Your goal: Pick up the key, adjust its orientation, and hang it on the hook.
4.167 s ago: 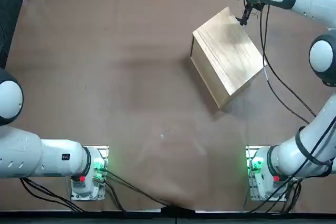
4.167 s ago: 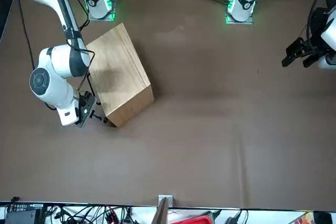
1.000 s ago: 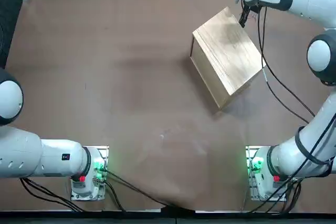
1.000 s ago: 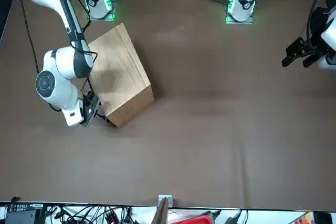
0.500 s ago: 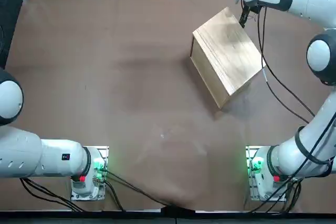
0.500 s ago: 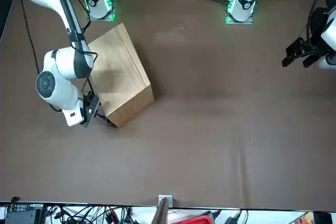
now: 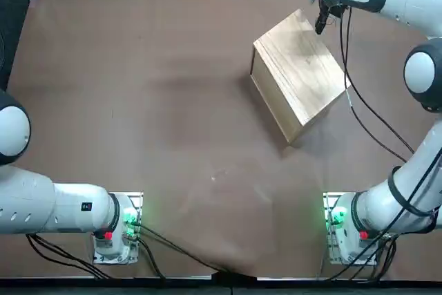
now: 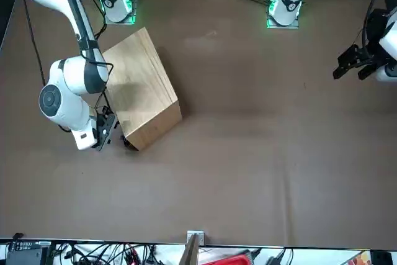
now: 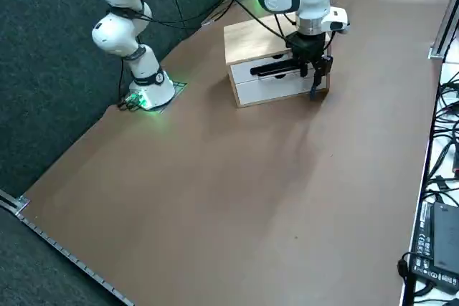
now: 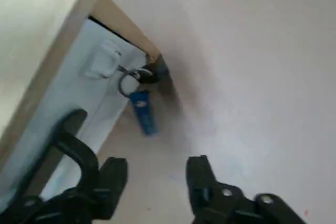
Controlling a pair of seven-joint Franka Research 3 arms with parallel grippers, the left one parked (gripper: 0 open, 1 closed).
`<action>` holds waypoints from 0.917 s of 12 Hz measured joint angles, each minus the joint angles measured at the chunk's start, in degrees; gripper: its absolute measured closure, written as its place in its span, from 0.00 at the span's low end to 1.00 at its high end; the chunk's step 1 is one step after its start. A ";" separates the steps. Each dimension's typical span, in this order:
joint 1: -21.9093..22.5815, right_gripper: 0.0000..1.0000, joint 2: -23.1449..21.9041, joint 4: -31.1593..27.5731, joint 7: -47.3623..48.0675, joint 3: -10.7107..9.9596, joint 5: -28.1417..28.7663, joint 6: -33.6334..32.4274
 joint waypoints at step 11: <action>-5.64 0.00 -0.17 3.27 -0.81 -0.61 0.14 -4.84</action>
